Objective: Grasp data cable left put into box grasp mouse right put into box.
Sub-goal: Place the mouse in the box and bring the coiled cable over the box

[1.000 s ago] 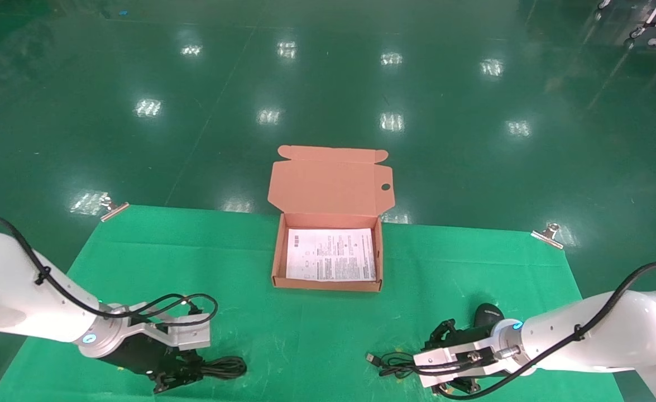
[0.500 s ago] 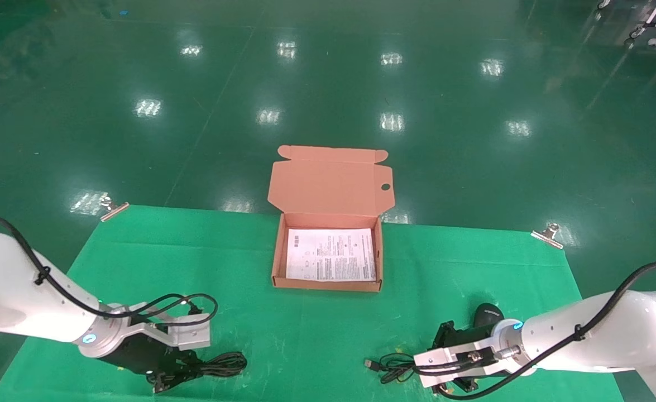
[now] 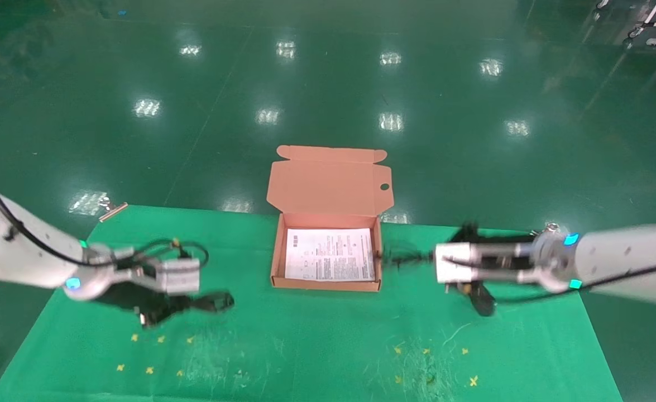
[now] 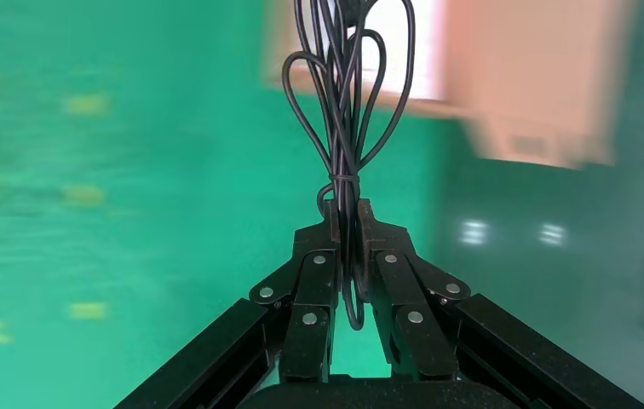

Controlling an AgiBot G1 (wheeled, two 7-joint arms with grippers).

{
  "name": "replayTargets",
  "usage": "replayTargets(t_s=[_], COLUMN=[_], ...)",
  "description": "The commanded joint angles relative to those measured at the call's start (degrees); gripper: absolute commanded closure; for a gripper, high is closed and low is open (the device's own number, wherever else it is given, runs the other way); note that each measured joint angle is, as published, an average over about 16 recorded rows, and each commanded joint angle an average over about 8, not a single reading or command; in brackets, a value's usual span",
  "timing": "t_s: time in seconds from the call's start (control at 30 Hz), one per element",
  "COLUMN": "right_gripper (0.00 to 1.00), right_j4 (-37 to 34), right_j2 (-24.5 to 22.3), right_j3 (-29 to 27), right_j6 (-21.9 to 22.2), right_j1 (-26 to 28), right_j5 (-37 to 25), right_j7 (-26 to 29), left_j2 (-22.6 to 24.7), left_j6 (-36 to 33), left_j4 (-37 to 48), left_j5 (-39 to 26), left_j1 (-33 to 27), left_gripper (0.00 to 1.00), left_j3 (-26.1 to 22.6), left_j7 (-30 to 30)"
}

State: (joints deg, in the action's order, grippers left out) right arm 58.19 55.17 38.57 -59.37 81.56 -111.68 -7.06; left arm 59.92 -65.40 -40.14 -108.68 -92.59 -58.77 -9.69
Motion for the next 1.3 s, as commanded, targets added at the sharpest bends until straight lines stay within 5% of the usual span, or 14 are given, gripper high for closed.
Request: replayTargets(t_s=[0.03, 0.27, 0.53, 1.3], right_gripper=[1.0, 1.0, 1.0, 1.0], right_j4=[1.8, 0.8, -5.8, -22.1], right_j2=[-0.9, 2.3, 9.2, 20.4], right_j3=[-1.3, -2.7, -3.0, -5.3], right_j6=[0.7, 1.6, 4.2, 10.4], right_j1=[1.4, 7.5, 13.7, 22.7], right_j5=[0.5, 2.0, 3.3, 8.4], right_j7=[1.1, -0.4, -4.9, -15.1], left_j2=[-1.4, -4.2, -3.2, 1.5], left_j6=[0.8, 2.3, 4.2, 7.1], left_j4=[-4.2, -17.5, -23.2, -19.5], left_j5=[-1.7, -7.2, -11.7, -10.7], left_j1=[-1.2, -3.4, -5.8, -12.3], left_gripper=[1.0, 1.0, 1.0, 1.0], left_j3=[-0.3, -0.1, 0.4, 2.5], left_j7=[-1.9, -10.6, -15.9, -13.3])
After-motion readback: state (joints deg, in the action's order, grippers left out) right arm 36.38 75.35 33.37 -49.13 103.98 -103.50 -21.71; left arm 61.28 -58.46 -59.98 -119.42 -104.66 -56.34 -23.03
